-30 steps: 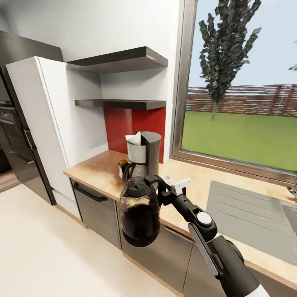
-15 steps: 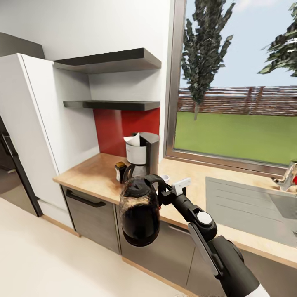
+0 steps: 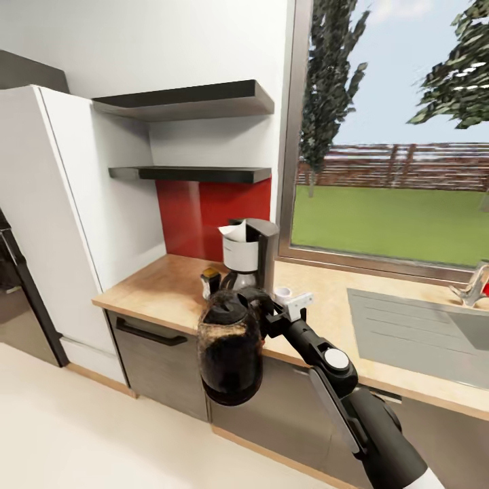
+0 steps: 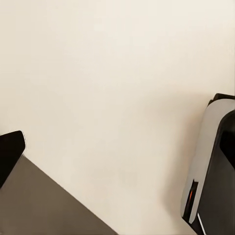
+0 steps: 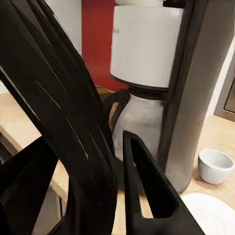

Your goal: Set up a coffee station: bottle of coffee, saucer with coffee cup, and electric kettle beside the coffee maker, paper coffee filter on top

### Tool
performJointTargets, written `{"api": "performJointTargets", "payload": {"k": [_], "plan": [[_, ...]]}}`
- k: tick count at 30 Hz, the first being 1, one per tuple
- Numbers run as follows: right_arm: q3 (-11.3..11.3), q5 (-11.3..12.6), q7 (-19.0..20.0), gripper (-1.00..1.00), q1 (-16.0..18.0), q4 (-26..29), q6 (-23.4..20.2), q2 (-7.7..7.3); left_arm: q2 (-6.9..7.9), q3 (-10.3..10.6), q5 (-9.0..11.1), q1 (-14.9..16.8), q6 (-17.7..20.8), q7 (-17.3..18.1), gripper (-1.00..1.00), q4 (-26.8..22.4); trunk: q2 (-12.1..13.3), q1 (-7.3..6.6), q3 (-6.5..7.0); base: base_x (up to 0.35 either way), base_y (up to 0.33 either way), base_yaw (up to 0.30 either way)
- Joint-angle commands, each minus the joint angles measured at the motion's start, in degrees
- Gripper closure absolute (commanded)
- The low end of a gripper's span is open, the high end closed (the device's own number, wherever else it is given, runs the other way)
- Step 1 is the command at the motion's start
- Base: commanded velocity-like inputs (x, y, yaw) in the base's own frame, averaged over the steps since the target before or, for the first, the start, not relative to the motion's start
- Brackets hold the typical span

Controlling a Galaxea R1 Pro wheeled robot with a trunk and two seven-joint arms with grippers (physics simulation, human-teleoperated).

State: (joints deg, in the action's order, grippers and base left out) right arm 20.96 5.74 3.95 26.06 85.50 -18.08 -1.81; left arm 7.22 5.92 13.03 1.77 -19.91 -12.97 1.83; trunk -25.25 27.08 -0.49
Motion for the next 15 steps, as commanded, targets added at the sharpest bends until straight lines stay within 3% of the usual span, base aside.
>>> {"api": "performJointTargets", "payload": {"k": [1,15], "plan": [[0.0,0.6,-0.1,1.0,0.0,0.1,-0.3,-0.03,-0.02,0.5,0.4,0.1,-0.3,0.0,-1.0,0.2,-0.1,0.03,-0.05,0.0,0.337,-0.001],[0.0,0.6,-0.1,1.0,0.0,0.0,-0.3,-0.04,-0.02,0.5,0.4,0.2,-0.2,0.0,-1.0,0.2,-0.1,0.03,-0.05,0.04,0.337,0.0]]}}
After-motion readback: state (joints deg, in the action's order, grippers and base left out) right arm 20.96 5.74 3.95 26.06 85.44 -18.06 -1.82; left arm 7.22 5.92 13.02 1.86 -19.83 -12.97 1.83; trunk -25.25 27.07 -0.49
